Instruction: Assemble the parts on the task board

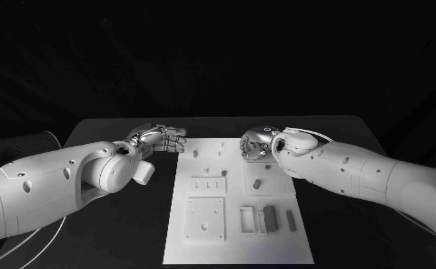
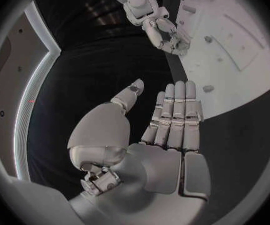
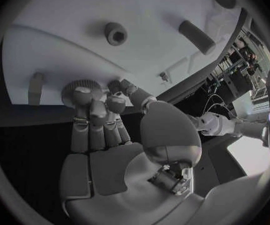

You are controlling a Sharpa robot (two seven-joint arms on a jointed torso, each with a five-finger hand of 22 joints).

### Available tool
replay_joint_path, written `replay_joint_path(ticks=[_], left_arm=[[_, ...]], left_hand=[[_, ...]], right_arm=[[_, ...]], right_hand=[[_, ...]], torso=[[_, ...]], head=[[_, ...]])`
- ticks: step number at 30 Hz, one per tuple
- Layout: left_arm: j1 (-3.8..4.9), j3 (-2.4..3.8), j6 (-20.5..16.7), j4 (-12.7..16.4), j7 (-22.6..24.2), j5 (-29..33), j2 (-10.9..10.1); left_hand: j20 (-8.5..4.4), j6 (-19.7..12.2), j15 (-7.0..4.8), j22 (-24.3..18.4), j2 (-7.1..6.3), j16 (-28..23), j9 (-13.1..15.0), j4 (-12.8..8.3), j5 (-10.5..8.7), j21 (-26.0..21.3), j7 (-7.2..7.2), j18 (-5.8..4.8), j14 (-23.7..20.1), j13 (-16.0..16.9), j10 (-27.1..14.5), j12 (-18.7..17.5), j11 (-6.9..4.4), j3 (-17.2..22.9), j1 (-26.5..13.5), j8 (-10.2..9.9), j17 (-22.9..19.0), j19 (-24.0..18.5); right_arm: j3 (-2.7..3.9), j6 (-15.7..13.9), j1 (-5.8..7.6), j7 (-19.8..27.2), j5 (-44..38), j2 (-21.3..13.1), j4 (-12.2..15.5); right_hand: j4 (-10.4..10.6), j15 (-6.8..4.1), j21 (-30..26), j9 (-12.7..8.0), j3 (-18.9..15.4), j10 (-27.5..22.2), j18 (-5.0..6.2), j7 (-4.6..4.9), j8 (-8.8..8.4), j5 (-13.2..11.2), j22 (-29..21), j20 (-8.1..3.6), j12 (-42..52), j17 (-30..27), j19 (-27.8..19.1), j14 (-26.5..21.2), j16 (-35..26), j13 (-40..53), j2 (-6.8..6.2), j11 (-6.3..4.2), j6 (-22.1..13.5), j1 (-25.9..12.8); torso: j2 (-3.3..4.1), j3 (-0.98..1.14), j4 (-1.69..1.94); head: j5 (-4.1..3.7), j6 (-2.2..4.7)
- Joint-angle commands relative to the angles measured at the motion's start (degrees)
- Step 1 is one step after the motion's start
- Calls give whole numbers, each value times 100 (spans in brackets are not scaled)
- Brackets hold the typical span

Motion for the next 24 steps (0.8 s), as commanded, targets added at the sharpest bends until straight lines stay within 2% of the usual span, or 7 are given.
replay_joint_path(ticks=[1, 9, 14, 20, 23, 24], left_arm=[[7, 6, 66, 7, 23, 28, 10], [7, 6, 66, -18, 30, 28, 4], [7, 6, 66, -17, 30, 28, -3], [7, 6, 71, -16, 29, 28, 2], [7, 6, 66, -14, 28, 28, -1], [7, 6, 62, -13, 26, 28, -5]], left_hand=[[7, 3, 7, -7, 21, -26, 8, 5, -34, -25, 18, 117, 31, 11, 26, -20, 15, -37, -45, -34, 8, 36], [7, 4, 7, -7, 26, -31, 10, 10, -37, -28, 18, 115, 31, 15, 28, -26, 15, -40, -54, -36, 15, 38], [6, 5, 7, -7, 26, -33, 10, 9, -38, -30, 18, 114, 32, 16, 29, -28, 15, -40, -56, -38, 18, 38], [5, 6, 7, -8, 28, -35, 11, 10, -38, -31, 17, 114, 32, 19, 30, -31, 15, -41, -58, -39, 21, 39], [5, 6, 7, -8, 29, -36, 12, 10, -39, -32, 17, 113, 32, 19, 30, -32, 15, -41, -58, -39, 23, 39], [5, 7, 7, -8, 30, -37, 12, 10, -39, -32, 17, 113, 32, 20, 30, -32, 15, -41, -59, -39, 23, 39]], right_arm=[[-28, 211, -45, -30, -132, -18, 15], [-26, 234, -72, -52, -166, -107, 24], [-27, 236, -72, -55, -165, -115, 40], [-27, 209, -72, -68, -165, -106, 52], [-27, 172, -72, -74, -166, -108, 46], [-27, 149, -72, -69, -166, -111, 46]], right_hand=[[-3, -45, 42, 5, 45, 32, 177, 33, 39, 36, 131, -32, 25, -8, -20, -6, 24, -7, 43, -5, 94, -1], [-3, -61, 85, 14, 38, 75, 177, 19, 37, 28, 133, -45, 38, -6, 2, 19, 58, -11, 45, -19, 125, 13], [-3, -62, 99, 12, 30, 85, 177, 21, 22, 19, 132, -51, 42, -3, 8, 24, 72, -11, 25, -18, 112, 12], [-3, -59, 108, 6, 34, 89, 177, 26, -2, 17, 129, -56, 43, -3, 7, 23, 79, -12, 26, -13, 86, 24], [-5, -56, 115, 6, 50, 92, 177, 28, -9, 26, 127, -61, 44, -4, 5, 22, 85, -12, 54, -11, 85, 49], [-4, -56, 121, 11, 69, 95, 177, 27, -6, 31, 126, -65, 45, -4, 5, 22, 90, -12, 107, -11, 101, 70]], torso=[[8, 0, 5], [14, 1, 4], [22, 3, -2], [26, 4, 6], [29, 5, 12], [29, 4, 12]], head=[[-5, -3], [12, 46], [21, 52], [10, 45], [12, 45], [11, 44]])
